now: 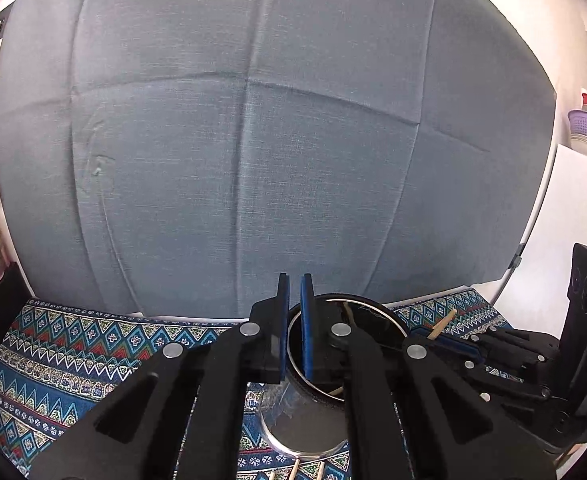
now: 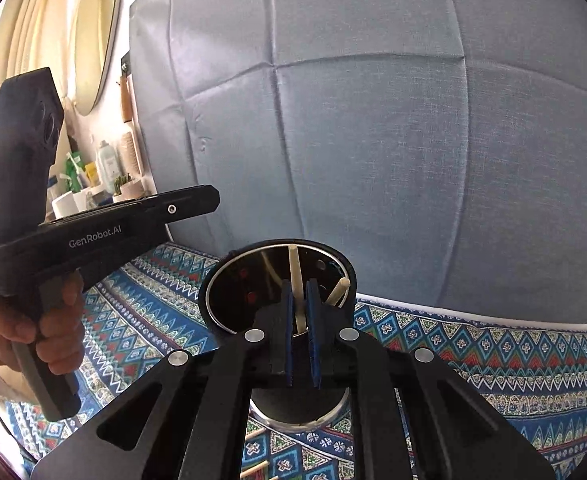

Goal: Organize utensils
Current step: 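Lower the stick into the black holder and open the right gripper, then lower the right gripper to the sticks and grasp another stick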

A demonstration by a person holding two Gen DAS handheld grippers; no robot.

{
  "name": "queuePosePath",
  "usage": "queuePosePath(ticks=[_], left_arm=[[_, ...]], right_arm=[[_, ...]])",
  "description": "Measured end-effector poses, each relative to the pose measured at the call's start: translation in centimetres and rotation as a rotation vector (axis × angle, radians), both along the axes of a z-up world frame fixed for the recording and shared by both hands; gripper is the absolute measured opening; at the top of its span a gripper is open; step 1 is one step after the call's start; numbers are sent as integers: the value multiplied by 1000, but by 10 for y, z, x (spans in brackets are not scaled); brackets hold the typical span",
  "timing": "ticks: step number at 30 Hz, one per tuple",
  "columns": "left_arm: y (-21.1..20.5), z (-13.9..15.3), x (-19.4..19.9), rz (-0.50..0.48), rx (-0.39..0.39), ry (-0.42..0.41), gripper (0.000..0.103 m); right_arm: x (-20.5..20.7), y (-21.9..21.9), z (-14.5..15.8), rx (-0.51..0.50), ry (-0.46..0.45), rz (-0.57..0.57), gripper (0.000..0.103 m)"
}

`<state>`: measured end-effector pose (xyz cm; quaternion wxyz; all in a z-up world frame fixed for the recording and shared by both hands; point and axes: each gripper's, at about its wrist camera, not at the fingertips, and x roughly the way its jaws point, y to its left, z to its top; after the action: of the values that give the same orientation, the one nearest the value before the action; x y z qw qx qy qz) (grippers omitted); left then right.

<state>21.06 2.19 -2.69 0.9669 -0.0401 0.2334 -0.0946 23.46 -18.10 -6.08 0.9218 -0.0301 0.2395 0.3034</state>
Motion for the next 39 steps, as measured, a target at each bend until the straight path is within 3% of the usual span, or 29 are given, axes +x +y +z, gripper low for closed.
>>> queuePosePath(ticks=[2,4,8,11,17,21,29,39], left_arm=[[6,4,-3,9,5,-3,7],[12,7,-6,20,-3,-1,11],[23,12,-17,25,-20,-4,23],[30,13,-27,33,-25,0,39],[41,9,-45,33,9,40,59],[49,3,-54,31,9,82,65],[63,-16,-70,21,19,190,89],[74,-64,-77,61,117,385,96]], right_arm=[[-4,-2,5,-3,-17,-11,16],[-8,-5,11,-2,-30,-30,33],[-18,-8,19,-9,-47,-40,36],[-28,-10,26,-19,-67,-62,50],[-47,-15,36,-17,-70,-85,72],[-60,-20,40,-13,-64,-101,84],[-79,-27,37,-3,-6,-149,86],[-93,-34,6,-31,134,-207,87]])
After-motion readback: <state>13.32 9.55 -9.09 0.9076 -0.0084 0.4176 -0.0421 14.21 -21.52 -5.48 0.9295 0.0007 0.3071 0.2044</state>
